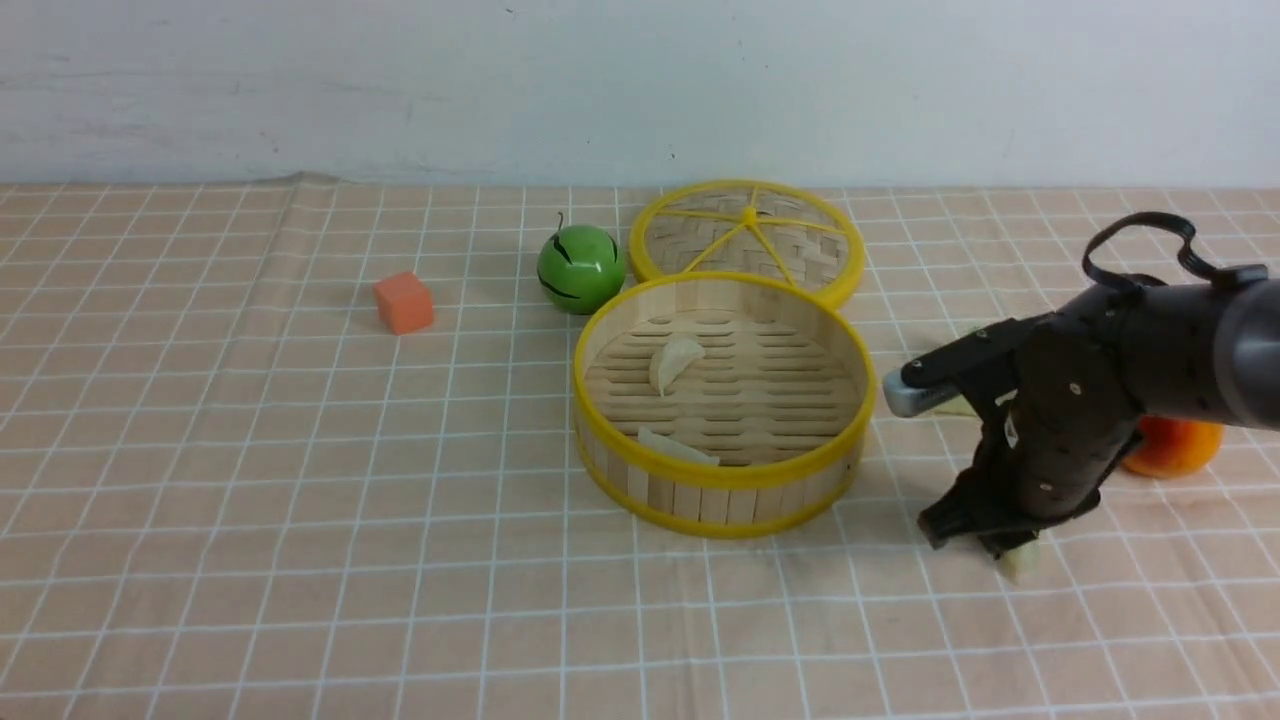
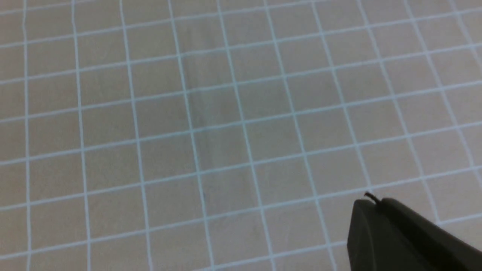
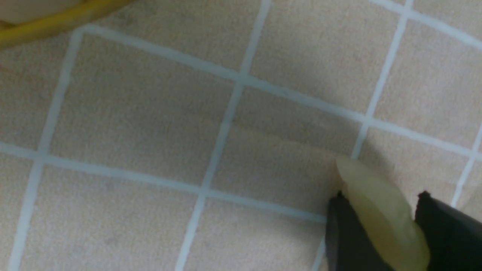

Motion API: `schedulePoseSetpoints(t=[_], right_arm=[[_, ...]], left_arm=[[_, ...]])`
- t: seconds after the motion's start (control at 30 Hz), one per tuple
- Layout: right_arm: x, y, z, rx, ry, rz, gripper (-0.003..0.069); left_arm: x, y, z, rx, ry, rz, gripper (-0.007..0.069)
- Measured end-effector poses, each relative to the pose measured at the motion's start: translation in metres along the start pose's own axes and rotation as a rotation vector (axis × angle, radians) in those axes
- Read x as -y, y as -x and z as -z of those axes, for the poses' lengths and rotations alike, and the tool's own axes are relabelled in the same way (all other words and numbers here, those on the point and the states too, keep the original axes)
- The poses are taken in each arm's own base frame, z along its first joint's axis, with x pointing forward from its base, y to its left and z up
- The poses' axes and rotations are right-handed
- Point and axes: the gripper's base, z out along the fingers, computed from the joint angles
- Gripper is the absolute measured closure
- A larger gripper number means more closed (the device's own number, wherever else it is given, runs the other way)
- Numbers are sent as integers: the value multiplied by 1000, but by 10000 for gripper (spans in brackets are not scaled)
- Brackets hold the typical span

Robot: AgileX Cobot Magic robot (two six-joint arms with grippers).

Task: Put the dumplings into the steamer on the table with the brown tablecloth.
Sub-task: 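Place the dumpling in the bamboo steamer basket with the right gripper, then reach for and grasp a dumpling lying on the table beside the steamer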

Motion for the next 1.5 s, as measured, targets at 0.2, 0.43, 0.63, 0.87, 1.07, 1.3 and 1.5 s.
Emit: schedulePoseSetpoints(t=[0.2,0.43,0.63,0.87,1.07,1.3,1.5], right_arm=[[-13,24,61,166,52,40,424],[-46,60,100,497,199,25,424],[-72,68,40,473,242,15,424],[-77,63,18,389,238,11,375],[-71,66,44,392,242,-19,197],[-25,80,106,554,120,21,139],[29,73,52,375,13,-70,138]], left_arm=[[-2,-3,-14,60,34,-49,638],[10,11,-18,261,-87,-3,638],[11,10,-21,268,-98,0,638],[11,9,-21,266,-97,0,638],[11,9,-21,266,-97,0,638],[11,10,-21,270,-98,1,638],[10,10,-21,278,-89,-10,638]])
